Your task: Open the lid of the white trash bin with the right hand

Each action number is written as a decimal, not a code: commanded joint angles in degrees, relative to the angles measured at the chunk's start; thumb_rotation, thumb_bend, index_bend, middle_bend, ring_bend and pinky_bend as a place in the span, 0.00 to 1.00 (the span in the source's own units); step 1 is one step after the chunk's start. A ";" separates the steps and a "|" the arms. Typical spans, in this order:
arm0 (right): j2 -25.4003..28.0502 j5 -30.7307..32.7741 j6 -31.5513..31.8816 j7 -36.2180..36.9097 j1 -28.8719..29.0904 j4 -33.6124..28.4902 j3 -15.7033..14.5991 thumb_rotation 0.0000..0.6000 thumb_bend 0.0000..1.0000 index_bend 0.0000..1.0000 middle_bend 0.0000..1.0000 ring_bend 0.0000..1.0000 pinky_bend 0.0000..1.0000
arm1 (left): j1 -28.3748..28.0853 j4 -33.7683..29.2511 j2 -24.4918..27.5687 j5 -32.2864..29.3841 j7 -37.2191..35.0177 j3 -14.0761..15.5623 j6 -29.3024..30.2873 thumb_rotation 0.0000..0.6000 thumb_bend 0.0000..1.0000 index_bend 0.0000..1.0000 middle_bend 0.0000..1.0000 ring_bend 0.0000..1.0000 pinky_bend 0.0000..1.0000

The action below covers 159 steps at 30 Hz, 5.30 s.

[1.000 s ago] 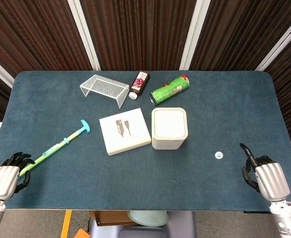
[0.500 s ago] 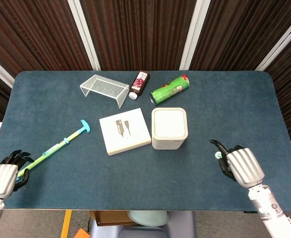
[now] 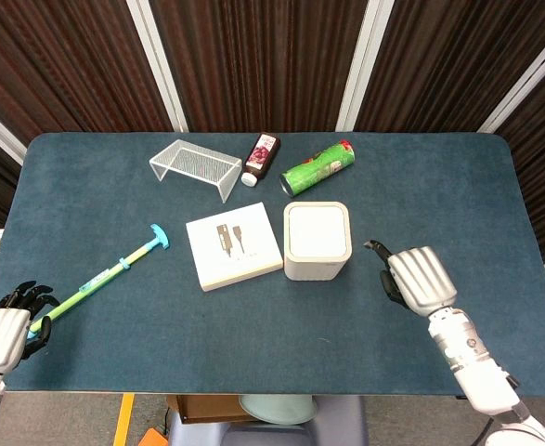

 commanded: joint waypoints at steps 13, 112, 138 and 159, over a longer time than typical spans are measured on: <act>-9.20 18.12 1.69 -10.13 11.48 2.64 1.65 1.00 0.68 0.42 0.89 0.87 0.76 | 0.10 -0.25 0.22 0.28 -0.39 0.11 0.27 1.00 0.61 0.41 0.26 0.15 0.32; -14.29 -13.74 7.41 11.30 -4.97 37.66 -12.48 1.00 0.25 0.52 0.97 0.94 0.87 | -0.25 -0.92 -0.17 1.11 1.34 1.04 -0.62 1.00 0.61 0.41 0.26 0.15 0.33; -23.05 -10.16 -5.25 15.31 -1.79 50.45 -10.33 1.00 0.32 0.53 0.97 0.94 0.87 | -0.32 -0.68 -0.23 1.04 0.96 1.06 -0.74 1.00 0.61 0.41 0.26 0.15 0.33; -26.29 -10.30 -8.83 17.95 -0.96 55.05 -10.01 1.00 0.32 0.57 0.97 0.94 0.87 | -0.37 -0.65 -0.25 1.04 1.03 1.08 -0.78 1.00 0.61 0.41 0.26 0.15 0.33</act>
